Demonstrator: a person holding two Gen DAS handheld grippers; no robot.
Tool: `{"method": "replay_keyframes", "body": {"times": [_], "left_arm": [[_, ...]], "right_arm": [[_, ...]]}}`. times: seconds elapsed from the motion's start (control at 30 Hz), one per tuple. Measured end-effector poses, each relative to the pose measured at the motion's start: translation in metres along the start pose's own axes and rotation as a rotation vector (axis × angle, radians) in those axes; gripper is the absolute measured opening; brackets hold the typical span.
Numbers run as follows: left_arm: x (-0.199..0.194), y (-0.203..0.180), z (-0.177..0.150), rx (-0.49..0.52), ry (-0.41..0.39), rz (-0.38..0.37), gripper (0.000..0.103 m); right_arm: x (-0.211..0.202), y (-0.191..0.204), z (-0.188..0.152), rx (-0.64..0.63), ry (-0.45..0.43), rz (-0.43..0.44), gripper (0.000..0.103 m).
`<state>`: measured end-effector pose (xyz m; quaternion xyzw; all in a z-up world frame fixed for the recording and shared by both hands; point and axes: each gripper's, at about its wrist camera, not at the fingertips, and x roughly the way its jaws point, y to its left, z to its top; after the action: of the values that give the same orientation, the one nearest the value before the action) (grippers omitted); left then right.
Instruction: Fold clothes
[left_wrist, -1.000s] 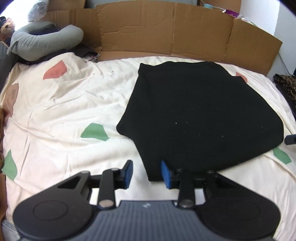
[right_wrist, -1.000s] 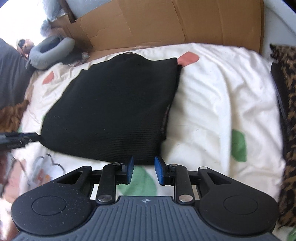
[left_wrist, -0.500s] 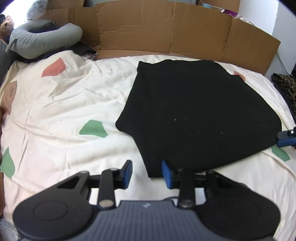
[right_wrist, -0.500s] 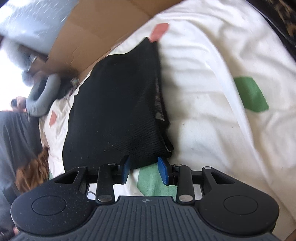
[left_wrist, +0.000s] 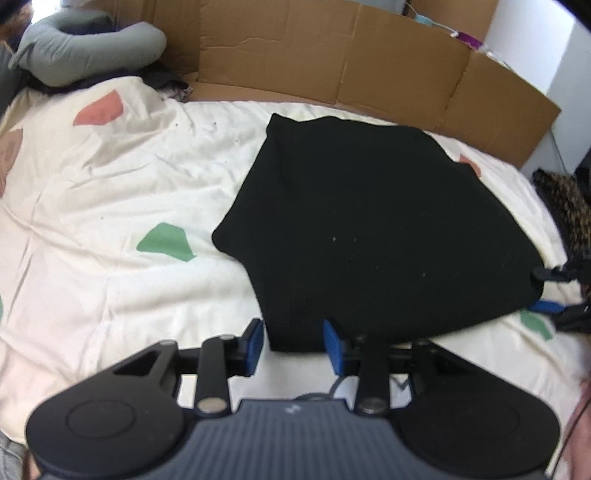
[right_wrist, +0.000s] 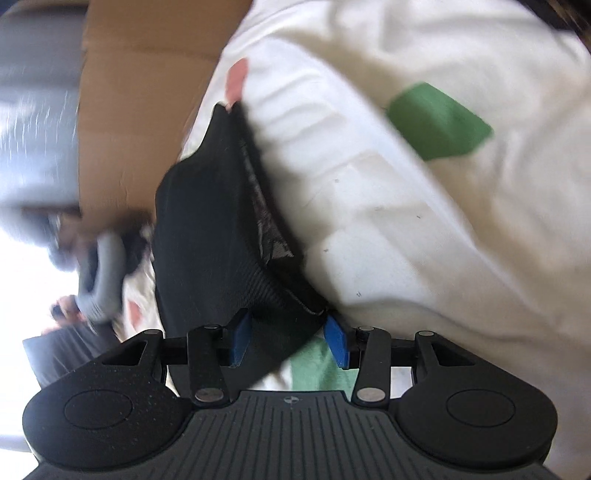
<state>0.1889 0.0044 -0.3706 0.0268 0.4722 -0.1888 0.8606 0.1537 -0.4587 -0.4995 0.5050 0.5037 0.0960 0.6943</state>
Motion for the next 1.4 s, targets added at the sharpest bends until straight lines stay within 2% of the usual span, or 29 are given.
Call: {"method": "replay_keyframes", "body": {"times": [0.1,0.13,0.17,0.27,0.3,0.43,0.53,0.63,0.73,0.9,0.93,0.97,1.03,1.1,1.3,1.33,1.37,1.4], "left_arm": [[0.006,0.003,0.002,-0.02,0.004,0.0,0.042],[0.009,0.004,0.003,-0.034,0.007,-0.002,0.042],[0.011,0.006,0.003,-0.048,0.01,-0.005,0.042],[0.015,0.011,0.003,-0.079,0.011,-0.013,0.042],[0.016,0.012,0.003,-0.086,0.01,-0.019,0.042],[0.017,0.019,0.0,-0.128,0.013,-0.038,0.044],[0.017,0.02,-0.002,-0.144,0.014,-0.047,0.044],[0.017,0.023,-0.003,-0.157,0.016,-0.058,0.044],[0.017,0.028,-0.006,-0.198,0.017,-0.076,0.044],[0.019,0.031,-0.011,-0.243,0.016,-0.111,0.044],[0.019,0.03,-0.012,-0.243,0.015,-0.117,0.044],[0.02,0.03,-0.013,-0.244,0.013,-0.122,0.044],[0.021,0.029,-0.014,-0.251,0.009,-0.127,0.044],[0.022,0.03,-0.016,-0.259,0.005,-0.133,0.045],[0.024,0.027,-0.022,-0.26,-0.007,-0.143,0.045],[0.024,0.026,-0.022,-0.261,-0.01,-0.145,0.043],[0.027,0.025,-0.022,-0.26,-0.013,-0.146,0.034],[0.027,0.024,-0.023,-0.261,-0.013,-0.147,0.03]], "right_arm": [[0.0,-0.004,0.002,0.032,-0.005,0.019,0.048],[0.0,-0.004,0.002,0.031,-0.004,0.021,0.043],[0.0,-0.003,0.003,0.027,-0.003,0.022,0.033],[-0.003,-0.002,0.006,0.002,-0.002,0.039,0.012],[-0.006,-0.001,0.006,-0.011,-0.003,0.045,0.011],[-0.012,0.004,0.004,-0.049,-0.01,0.061,0.011],[-0.01,0.006,0.004,-0.061,-0.003,0.056,0.016],[-0.002,0.005,0.002,-0.056,0.012,0.057,0.045],[0.009,0.007,0.001,-0.069,0.029,0.051,0.049],[0.017,0.007,0.003,-0.052,0.025,0.07,0.048],[0.017,0.007,0.003,-0.051,0.023,0.074,0.043],[0.017,0.007,0.003,-0.049,0.021,0.077,0.032],[0.015,0.004,0.003,-0.038,0.018,0.085,0.017],[0.014,0.004,0.005,-0.031,0.023,0.096,0.012],[0.01,0.01,0.011,-0.033,0.023,0.114,0.01],[0.01,0.011,0.012,-0.035,0.021,0.113,0.01],[0.009,0.012,0.012,-0.039,0.021,0.111,0.01],[0.009,0.012,0.012,-0.044,0.021,0.109,0.01]]}}
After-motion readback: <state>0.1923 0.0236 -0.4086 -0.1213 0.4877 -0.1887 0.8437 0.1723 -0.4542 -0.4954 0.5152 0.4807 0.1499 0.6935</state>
